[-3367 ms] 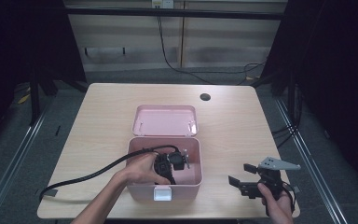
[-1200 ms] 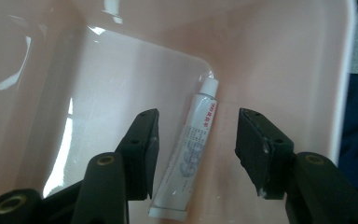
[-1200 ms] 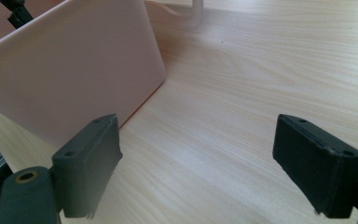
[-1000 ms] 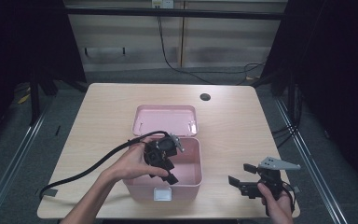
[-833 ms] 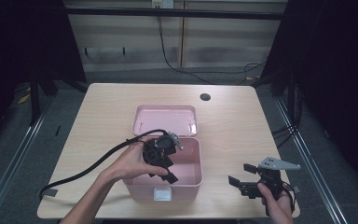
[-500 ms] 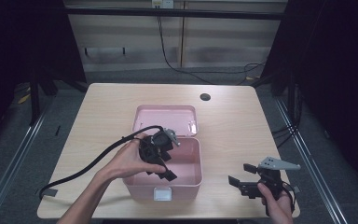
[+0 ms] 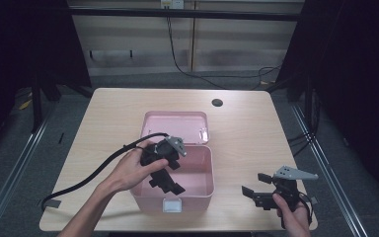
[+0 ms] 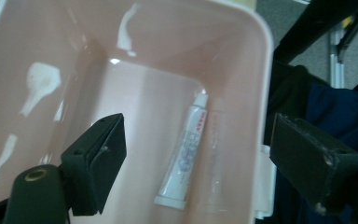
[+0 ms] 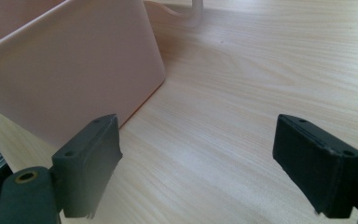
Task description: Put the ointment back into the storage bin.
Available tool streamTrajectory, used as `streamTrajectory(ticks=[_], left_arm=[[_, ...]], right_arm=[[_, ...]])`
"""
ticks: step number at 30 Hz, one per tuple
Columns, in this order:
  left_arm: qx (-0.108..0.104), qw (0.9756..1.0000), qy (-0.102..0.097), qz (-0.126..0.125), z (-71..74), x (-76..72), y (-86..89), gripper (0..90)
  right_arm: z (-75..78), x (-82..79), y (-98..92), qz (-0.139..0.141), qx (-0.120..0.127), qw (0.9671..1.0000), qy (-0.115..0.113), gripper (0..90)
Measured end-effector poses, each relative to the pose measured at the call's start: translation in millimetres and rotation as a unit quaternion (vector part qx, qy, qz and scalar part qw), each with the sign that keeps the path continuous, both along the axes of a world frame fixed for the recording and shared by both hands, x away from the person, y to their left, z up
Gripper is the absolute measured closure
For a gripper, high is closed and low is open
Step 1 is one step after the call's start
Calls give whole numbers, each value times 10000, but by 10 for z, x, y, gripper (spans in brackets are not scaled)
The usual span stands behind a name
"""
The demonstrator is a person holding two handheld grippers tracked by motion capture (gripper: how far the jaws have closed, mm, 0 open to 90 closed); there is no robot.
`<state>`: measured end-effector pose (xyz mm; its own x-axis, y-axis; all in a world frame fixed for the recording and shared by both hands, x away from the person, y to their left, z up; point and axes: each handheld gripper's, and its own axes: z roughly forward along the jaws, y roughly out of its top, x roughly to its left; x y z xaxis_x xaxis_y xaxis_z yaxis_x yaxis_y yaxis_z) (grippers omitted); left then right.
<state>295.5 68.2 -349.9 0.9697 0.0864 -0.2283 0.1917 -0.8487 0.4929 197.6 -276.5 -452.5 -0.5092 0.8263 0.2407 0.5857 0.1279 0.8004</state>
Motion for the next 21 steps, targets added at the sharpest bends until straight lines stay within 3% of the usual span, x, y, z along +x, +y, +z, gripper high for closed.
streamTrajectory(ticks=[8, 11, 21], left_arm=[[-66, 9999, -135, 34, 18, -40, 140, 177], [-237, 9996, -142, 102, 56, -55, 287, 175], [-482, 9981, -192, 345, 103, -56, 574, 172]], right_arm=[[0, -3, -1, -4, 3, 10000, 0, 144], [-1, 1, 0, -12, -5, 10000, 10, 144], [-2, 2, -2, -18, -3, 10000, 14, 144]])
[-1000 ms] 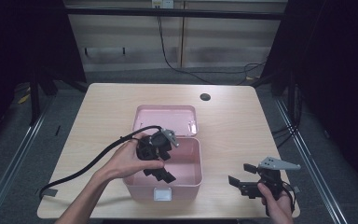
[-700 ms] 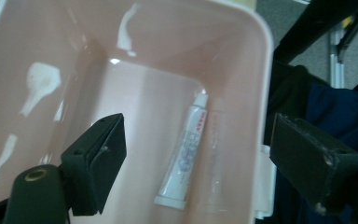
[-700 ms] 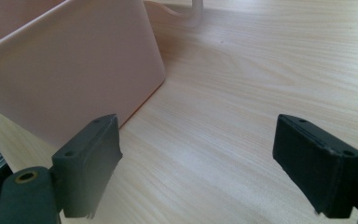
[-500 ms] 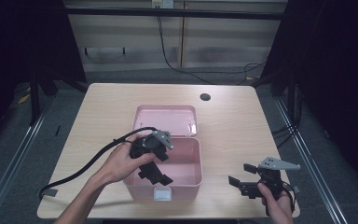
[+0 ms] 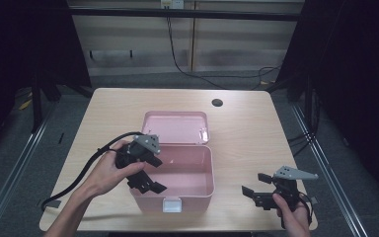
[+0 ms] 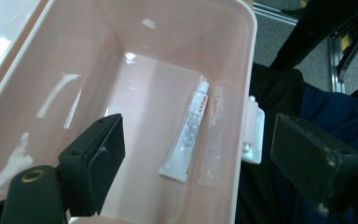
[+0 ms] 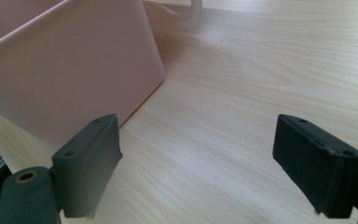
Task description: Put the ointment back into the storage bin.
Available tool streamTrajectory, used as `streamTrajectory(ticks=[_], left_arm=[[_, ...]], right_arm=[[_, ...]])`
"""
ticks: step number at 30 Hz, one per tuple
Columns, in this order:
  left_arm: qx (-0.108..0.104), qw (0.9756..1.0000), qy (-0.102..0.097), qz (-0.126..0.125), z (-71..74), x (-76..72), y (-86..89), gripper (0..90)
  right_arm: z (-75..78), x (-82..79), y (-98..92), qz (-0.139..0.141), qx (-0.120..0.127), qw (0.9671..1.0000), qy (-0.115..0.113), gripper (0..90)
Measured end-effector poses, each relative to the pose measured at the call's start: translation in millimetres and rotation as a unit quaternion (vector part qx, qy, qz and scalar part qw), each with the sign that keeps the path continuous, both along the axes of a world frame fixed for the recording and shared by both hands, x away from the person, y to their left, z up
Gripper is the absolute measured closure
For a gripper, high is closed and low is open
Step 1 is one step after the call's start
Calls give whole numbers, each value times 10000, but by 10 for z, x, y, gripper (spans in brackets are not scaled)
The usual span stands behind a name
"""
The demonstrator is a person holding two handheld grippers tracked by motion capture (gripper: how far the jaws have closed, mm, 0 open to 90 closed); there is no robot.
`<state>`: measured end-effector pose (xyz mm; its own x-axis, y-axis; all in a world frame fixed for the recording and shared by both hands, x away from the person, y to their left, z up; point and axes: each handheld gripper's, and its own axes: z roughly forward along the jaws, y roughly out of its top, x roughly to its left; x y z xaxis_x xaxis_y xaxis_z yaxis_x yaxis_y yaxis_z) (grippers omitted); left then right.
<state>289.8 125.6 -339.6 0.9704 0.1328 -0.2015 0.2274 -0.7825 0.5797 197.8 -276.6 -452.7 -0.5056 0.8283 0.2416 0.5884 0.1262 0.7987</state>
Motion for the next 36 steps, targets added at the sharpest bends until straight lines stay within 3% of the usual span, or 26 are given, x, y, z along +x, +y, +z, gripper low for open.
streamTrajectory(ticks=[13, 16, 20, 24, 26, 29, 32, 35, 36], left_arm=[[-213, 9990, -195, 352, 10, -48, 335, 172], [-440, 9975, -279, 485, 28, -90, 470, 171], [-526, 9962, -354, 594, 27, -123, 600, 171], [-533, 9956, -369, 682, 3, -141, 710, 171], [-545, 9940, -435, 837, -29, -164, 764, 170], [-547, 9947, -345, 800, -52, -160, 822, 170], [-639, 9918, -369, 1044, -137, -211, 981, 169], [-576, 9911, -382, 1141, -179, -210, 1062, 168], [-666, 9888, -364, 1286, -229, -231, 1141, 168]], right_arm=[[-2, 3, -3, -3, 9, 10000, -6, 144], [-2, 3, -3, -5, 12, 10000, -9, 143], [-6, 7, -2, -15, 9, 10000, -18, 144], [-5, 6, -4, -16, 9, 10000, -13, 143], [-5, 7, -3, -20, 6, 10000, -13, 144], [-4, 6, -5, -22, 3, 10000, -10, 144], [-3, 4, -7, -21, 4, 10000, -20, 144], [-7, 9, -3, -39, -1, 10000, -10, 144], [-6, 8, -1, -45, 4, 10000, -4, 144]])
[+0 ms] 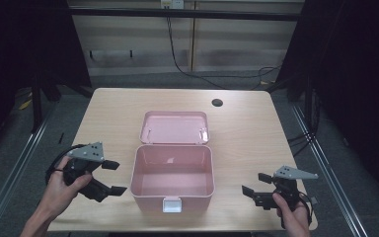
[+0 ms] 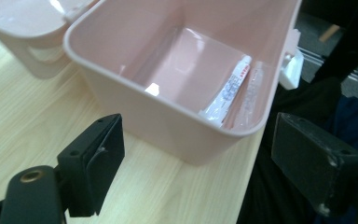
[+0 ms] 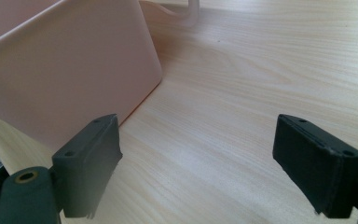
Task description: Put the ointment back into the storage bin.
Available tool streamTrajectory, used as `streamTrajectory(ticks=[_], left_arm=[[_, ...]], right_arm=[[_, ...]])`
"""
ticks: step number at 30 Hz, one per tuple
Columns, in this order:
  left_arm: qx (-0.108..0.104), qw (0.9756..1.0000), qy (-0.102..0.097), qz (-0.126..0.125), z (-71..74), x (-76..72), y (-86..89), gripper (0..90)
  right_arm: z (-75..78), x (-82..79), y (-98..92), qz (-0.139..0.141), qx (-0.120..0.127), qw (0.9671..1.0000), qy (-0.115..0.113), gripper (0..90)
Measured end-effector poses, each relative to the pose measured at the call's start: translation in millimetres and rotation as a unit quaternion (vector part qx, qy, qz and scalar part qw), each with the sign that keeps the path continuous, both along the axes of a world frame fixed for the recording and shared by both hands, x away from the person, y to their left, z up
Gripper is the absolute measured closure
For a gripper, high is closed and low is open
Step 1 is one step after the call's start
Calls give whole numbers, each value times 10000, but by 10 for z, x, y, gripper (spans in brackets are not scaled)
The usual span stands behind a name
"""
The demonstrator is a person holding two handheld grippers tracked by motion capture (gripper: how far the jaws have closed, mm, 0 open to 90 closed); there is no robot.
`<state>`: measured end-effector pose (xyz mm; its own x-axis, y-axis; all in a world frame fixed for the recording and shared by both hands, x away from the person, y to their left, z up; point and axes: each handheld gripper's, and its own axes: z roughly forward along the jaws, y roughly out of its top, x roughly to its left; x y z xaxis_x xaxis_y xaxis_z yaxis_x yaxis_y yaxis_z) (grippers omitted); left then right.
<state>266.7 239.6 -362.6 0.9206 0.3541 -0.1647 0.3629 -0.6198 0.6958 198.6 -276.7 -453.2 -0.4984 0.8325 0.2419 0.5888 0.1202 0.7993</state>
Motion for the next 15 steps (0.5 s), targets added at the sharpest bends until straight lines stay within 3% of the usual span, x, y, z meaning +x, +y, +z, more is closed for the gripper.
streamTrajectory(ticks=[2, 7, 8, 11, 15], left_arm=[[25, 9999, -76, 82, -41, -14, 49, 167], [62, 9996, -14, 271, -186, -45, 155, 167], [85, 9992, -129, 366, -239, -73, 205, 167], [77, 9993, 22, 368, -302, -83, 253, 167], [148, 9979, -150, 613, -472, -137, 307, 167]], right_arm=[[1, -1, -2, 9, -12, 10000, -9, 143], [-1, 2, 1, -16, 13, 10000, -2, 144], [-1, 2, 3, -22, 23, 10000, -4, 144], [-1, 1, 2, -14, -2, 10000, 3, 144], [-4, 3, 7, -23, -51, 10000, 15, 144]])
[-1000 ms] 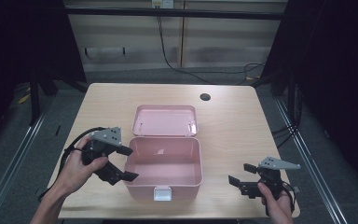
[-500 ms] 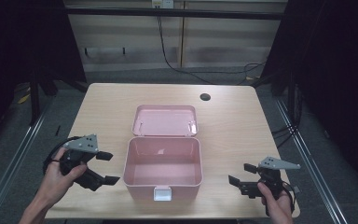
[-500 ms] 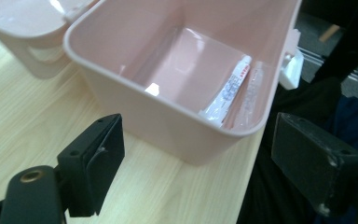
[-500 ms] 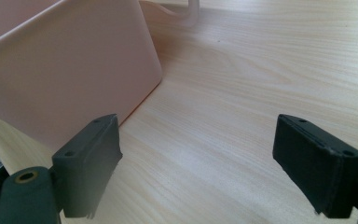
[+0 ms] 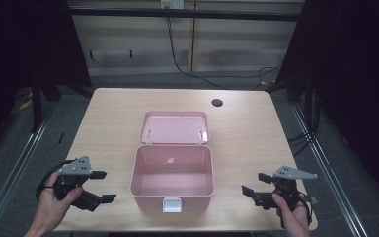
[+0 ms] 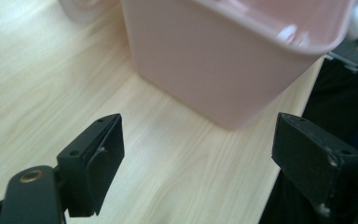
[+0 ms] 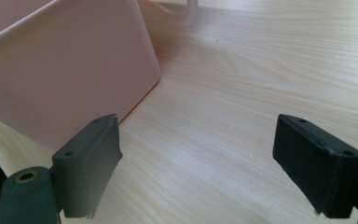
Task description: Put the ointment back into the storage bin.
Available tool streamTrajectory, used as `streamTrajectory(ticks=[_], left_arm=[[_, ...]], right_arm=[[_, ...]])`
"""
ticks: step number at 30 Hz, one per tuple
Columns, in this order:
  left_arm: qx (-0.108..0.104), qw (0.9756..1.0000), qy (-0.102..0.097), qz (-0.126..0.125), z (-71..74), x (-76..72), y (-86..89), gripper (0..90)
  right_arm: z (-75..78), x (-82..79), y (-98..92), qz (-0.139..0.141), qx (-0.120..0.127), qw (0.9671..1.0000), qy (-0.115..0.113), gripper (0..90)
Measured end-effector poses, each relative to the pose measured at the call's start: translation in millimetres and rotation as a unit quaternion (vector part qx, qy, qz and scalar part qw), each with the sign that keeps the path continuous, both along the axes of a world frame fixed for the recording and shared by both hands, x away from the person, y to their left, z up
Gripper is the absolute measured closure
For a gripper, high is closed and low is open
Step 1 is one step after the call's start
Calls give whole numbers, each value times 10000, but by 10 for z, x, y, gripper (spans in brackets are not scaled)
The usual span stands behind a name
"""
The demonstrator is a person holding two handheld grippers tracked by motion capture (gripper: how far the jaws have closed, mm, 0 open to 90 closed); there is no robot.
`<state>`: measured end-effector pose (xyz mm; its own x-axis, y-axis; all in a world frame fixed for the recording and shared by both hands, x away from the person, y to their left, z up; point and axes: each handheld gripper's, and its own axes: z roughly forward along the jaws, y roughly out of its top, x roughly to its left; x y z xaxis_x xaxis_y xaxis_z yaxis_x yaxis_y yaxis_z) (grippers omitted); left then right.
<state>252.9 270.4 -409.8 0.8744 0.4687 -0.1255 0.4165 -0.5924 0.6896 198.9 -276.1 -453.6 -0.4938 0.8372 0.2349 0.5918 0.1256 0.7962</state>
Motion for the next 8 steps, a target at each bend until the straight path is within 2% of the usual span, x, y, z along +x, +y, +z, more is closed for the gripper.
streamTrajectory(ticks=[1, 2, 3, 4, 7, 8], left_arm=[[-113, 9999, 3, 42, -48, -8, 7, 167], [-113, 9999, 3, 42, -48, -8, 7, 167], [-143, 9998, 160, 19, -152, -15, 13, 167], [-143, 9998, 160, 19, -152, -15, 13, 168], [-154, 9993, 311, 139, -320, -34, 20, 167], [-101, 9993, 332, 106, -351, -41, 24, 167]], right_arm=[[0, -1, 1, 1, -2, 10000, 3, 144], [0, -1, 1, 1, -2, 10000, 3, 144], [-6, -2, 2, -25, -13, 10000, -3, 144], [-6, -2, 2, -25, -13, 10000, -3, 144], [-35, 2, 9, -187, 36, 9997, -134, 142], [-49, 5, 13, -208, 24, 9997, -132, 142]])
